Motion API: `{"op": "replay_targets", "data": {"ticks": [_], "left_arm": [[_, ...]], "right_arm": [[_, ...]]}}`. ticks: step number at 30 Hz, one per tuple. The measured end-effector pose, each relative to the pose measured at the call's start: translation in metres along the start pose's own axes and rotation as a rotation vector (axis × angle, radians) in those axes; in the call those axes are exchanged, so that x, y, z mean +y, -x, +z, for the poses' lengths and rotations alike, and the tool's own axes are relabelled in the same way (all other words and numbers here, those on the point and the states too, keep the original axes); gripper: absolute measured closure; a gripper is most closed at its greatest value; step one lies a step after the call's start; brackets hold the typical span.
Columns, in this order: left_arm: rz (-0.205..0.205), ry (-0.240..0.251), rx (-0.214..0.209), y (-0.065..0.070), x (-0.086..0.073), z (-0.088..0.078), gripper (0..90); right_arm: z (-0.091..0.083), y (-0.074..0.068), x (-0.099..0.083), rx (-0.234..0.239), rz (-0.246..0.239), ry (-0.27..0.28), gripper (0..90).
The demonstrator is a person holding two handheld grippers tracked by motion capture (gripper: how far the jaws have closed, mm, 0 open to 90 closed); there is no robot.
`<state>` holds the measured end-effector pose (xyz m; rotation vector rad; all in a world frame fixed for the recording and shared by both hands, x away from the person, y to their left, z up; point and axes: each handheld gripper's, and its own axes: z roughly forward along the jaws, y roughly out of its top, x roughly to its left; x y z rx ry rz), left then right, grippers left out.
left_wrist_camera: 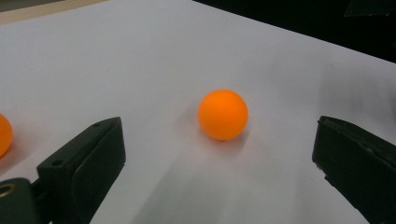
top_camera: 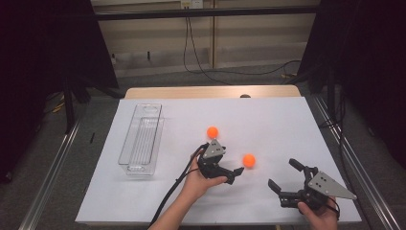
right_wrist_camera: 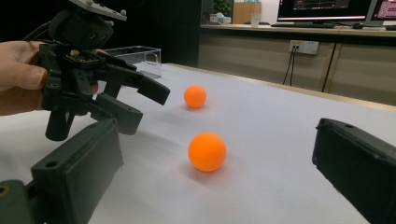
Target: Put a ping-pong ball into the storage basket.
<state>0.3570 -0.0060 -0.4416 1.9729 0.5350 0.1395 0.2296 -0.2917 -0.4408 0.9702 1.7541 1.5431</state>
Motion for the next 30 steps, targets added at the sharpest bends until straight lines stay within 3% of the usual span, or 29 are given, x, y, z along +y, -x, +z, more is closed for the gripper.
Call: {"op": "replay_targets", "data": {"ticks": [30], "left_arm": [[0.001, -0.032, 0.005, 0.0, 0.003, 0.018, 4.2]], "right_arm": [[0.0, 0.0, 0.0, 0.001, 0.003, 0.0, 0.9]]}}
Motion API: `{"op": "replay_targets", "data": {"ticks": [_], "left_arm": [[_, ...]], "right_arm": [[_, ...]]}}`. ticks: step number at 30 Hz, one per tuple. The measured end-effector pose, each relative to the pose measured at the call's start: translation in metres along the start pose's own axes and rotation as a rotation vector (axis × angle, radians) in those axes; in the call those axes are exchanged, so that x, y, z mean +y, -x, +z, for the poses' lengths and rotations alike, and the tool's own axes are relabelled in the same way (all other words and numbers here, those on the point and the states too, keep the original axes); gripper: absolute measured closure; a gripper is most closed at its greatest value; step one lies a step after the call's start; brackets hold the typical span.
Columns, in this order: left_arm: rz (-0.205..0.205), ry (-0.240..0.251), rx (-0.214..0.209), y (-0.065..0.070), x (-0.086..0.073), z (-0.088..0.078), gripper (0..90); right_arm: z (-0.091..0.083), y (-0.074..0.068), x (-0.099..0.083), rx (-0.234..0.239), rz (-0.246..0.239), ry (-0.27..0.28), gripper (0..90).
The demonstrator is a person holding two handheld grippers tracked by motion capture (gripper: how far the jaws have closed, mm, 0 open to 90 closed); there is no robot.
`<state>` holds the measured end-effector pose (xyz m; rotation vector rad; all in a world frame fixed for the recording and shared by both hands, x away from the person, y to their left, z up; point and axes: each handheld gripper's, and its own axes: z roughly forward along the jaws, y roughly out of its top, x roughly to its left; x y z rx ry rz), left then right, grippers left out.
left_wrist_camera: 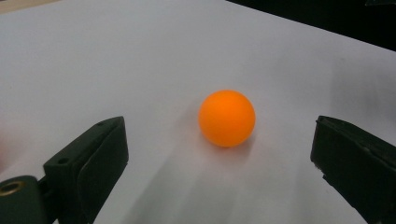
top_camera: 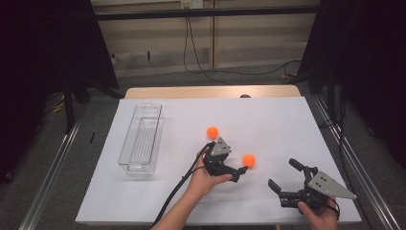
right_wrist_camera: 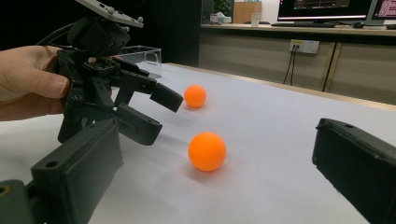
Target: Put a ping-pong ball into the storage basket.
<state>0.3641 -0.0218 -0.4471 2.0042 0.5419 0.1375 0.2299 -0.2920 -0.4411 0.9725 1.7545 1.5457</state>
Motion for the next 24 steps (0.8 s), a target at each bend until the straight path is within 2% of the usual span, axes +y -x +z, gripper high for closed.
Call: {"op": "replay_targets", "data": {"ticks": [11, 24], "left_arm": [[0.003, -0.016, 0.007, -0.0012, 0.0, 0.0034, 4.9], [-0.005, -0.011, 0.007, -0.0021, 0.0008, 0.0062, 5.7]], "right_arm": [[-0.0003, -0.0001, 0.0003, -0.001, 0.001, 0.001, 1.0], [-0.0002, 0.0, 0.0002, -0.001, 0.0, 0.001, 0.9]]}}
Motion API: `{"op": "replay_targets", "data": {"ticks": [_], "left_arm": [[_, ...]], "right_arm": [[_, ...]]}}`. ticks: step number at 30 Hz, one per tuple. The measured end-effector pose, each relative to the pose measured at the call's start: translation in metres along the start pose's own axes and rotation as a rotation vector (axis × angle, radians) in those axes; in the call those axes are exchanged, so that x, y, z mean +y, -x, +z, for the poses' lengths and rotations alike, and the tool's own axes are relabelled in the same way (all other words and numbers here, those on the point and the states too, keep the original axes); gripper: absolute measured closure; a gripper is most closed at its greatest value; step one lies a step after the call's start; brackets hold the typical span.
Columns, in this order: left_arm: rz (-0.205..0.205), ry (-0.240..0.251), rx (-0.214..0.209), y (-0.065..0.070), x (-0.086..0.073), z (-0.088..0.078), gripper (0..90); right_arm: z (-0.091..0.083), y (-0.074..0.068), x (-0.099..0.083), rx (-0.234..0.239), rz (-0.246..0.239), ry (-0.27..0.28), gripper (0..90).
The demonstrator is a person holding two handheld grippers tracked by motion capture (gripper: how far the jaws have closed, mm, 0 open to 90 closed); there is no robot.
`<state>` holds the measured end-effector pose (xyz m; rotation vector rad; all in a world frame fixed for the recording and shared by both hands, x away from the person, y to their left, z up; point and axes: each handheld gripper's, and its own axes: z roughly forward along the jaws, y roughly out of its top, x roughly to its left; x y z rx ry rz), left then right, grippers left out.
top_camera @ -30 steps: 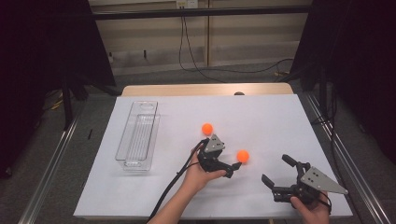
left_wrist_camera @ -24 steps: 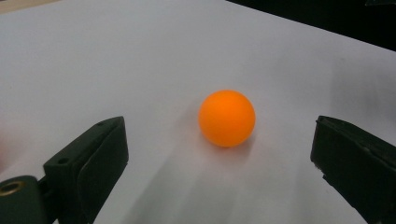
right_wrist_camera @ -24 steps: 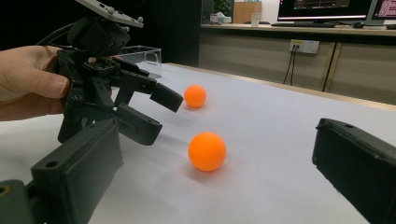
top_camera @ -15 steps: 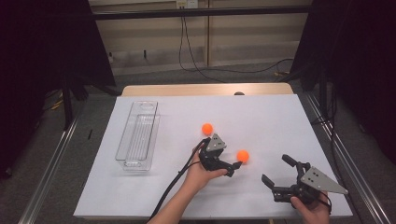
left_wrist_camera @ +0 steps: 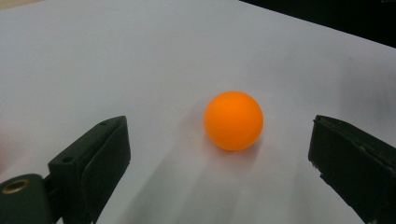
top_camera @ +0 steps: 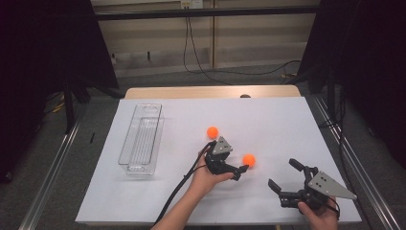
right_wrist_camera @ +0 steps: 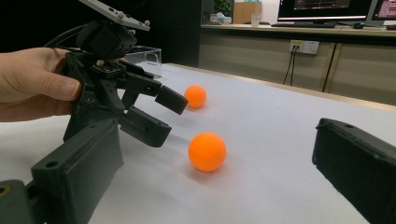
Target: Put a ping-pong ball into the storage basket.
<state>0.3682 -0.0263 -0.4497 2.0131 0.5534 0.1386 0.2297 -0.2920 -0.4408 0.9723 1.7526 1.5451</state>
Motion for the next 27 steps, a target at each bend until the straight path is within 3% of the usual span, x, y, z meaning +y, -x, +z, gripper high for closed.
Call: {"op": "replay_targets", "data": {"ticks": [27], "left_arm": [[0.006, -0.058, 0.004, 0.002, 0.006, 0.017, 9.1]], "right_arm": [[0.0, 0.001, 0.0, 0.001, 0.001, 0.0, 1.0]]}}
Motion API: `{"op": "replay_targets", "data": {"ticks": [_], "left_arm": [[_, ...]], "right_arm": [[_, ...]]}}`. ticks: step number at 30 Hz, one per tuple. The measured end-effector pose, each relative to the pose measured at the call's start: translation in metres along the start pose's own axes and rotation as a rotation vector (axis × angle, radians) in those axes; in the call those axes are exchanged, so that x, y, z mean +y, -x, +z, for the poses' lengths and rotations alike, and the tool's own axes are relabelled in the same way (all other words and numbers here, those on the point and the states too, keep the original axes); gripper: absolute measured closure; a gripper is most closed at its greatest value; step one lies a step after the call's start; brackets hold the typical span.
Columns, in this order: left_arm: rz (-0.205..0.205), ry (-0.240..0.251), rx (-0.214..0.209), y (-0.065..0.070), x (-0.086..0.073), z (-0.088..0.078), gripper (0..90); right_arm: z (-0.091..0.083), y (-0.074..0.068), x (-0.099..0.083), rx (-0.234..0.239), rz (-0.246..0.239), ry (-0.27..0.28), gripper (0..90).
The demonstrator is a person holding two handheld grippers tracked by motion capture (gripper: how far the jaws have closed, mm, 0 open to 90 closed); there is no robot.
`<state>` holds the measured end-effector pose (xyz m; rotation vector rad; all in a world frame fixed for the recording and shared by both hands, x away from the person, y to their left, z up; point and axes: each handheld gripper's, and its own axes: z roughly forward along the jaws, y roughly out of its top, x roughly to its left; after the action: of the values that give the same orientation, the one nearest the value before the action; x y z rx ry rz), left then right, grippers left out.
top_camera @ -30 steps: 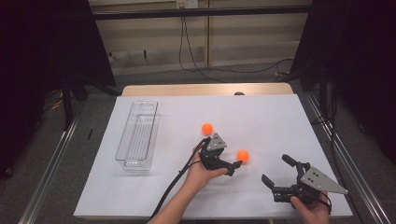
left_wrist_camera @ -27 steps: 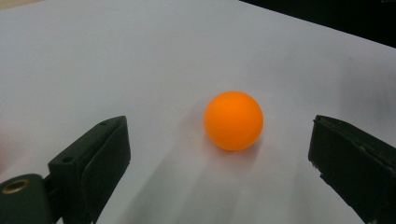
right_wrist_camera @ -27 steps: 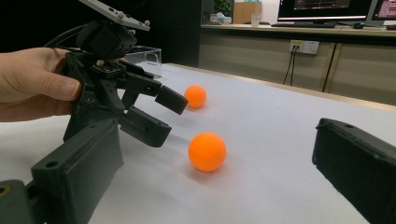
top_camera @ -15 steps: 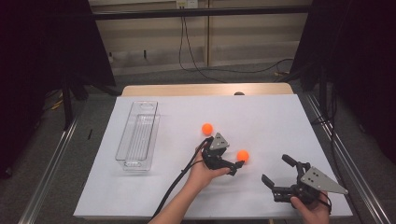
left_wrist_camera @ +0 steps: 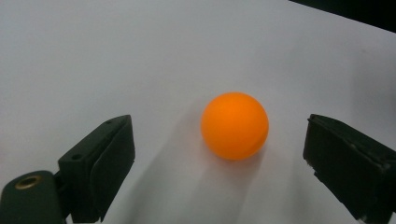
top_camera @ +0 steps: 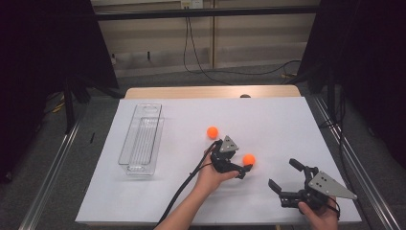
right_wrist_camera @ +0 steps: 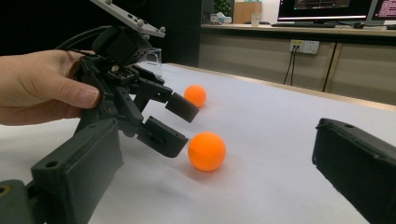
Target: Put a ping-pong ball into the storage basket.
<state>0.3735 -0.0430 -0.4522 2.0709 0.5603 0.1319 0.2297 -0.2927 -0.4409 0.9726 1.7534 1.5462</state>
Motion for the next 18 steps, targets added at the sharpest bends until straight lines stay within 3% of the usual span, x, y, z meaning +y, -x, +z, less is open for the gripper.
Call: {"op": "replay_targets", "data": {"ticks": [18], "left_arm": [[0.015, -0.031, -0.015, 0.0013, 0.0028, 0.0096, 25.4]], "right_arm": [[0.0, 0.0001, 0.0001, -0.002, 0.004, 0.002, 1.0]]}}
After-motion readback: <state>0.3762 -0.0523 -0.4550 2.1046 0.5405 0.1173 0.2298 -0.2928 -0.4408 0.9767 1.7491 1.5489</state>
